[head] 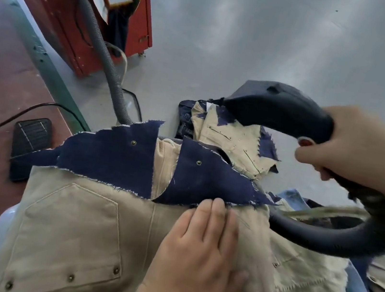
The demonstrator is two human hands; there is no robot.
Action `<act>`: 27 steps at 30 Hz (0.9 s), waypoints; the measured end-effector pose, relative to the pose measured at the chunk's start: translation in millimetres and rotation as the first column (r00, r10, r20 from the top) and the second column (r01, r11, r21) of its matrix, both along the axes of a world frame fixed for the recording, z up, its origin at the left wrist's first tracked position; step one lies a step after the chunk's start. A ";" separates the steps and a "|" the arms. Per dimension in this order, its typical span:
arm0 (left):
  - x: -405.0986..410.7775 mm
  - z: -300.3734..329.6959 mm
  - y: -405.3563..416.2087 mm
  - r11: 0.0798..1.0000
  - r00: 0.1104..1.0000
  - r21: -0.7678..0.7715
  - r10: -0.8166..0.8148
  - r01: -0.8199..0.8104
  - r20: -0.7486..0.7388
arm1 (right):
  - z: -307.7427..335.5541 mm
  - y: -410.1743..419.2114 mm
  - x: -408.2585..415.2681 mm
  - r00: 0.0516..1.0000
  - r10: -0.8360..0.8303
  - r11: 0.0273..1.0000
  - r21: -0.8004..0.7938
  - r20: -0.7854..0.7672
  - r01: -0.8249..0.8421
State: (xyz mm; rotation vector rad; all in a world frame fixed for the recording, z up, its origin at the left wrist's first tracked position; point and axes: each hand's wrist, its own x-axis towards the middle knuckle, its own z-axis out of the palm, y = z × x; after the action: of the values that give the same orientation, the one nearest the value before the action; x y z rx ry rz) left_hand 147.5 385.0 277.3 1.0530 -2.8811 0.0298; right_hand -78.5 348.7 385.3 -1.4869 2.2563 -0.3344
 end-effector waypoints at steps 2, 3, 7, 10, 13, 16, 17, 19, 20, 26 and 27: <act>-1.4 0.6 -3.7 1.000 1.000 -0.012 0.025 -0.025 -0.005 | 6.1 28.2 -7.1 0.999 -0.039 0.999 0.032 -0.029 0.040; -2.3 0.6 -5.3 0.999 0.999 -0.016 0.033 -0.033 -0.002 | 6.3 42.5 -7.9 0.997 -0.055 0.997 0.059 -0.045 0.057; -5.1 -0.5 -7.9 0.999 0.999 -0.025 0.027 -0.026 0.018 | -11.9 79.2 -5.3 0.999 -0.051 0.981 0.187 -0.007 0.052; -5.8 -1.8 -6.7 0.999 0.999 -0.031 0.024 -0.023 0.021 | -31.6 76.7 7.8 1.000 -0.009 0.963 0.268 -0.013 0.013; -6.1 -1.2 -7.3 0.999 0.998 -0.028 0.038 -0.037 0.044 | -40.6 59.1 14.2 0.999 -0.019 0.973 0.229 0.040 0.009; -6.7 0.5 -7.9 0.999 0.997 -0.004 0.051 -0.051 0.059 | -48.4 29.6 15.8 0.997 -0.028 0.987 0.160 0.073 0.016; -6.8 1.0 -7.4 0.999 0.997 0.002 0.049 -0.049 0.059 | -50.1 19.4 15.5 0.996 -0.040 0.988 0.152 0.077 0.028; -6.6 1.7 -7.0 0.999 0.998 0.010 0.044 -0.045 0.053 | -48.5 5.9 7.6 0.995 -0.069 0.993 0.104 0.071 0.062; -6.1 1.8 -7.1 0.999 0.998 0.014 0.044 -0.045 0.047 | -43.8 4.2 0.6 0.994 -0.093 0.994 0.066 0.063 0.089; -2.2 -1.1 -7.4 0.999 0.999 0.032 0.043 -0.044 0.009 | -0.5 56.8 -24.2 0.993 -0.118 0.993 0.013 0.025 0.118; -2.3 -2.0 -6.9 0.999 0.999 0.030 0.040 -0.040 0.001 | -0.1 66.5 -22.1 0.994 -0.109 0.992 0.069 0.000 0.108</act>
State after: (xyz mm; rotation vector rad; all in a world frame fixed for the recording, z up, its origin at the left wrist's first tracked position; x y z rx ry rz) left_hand 145.3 378.1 275.3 1.1164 -2.8694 -0.0107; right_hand -100.7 415.2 385.2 -1.3310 2.3264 -0.2883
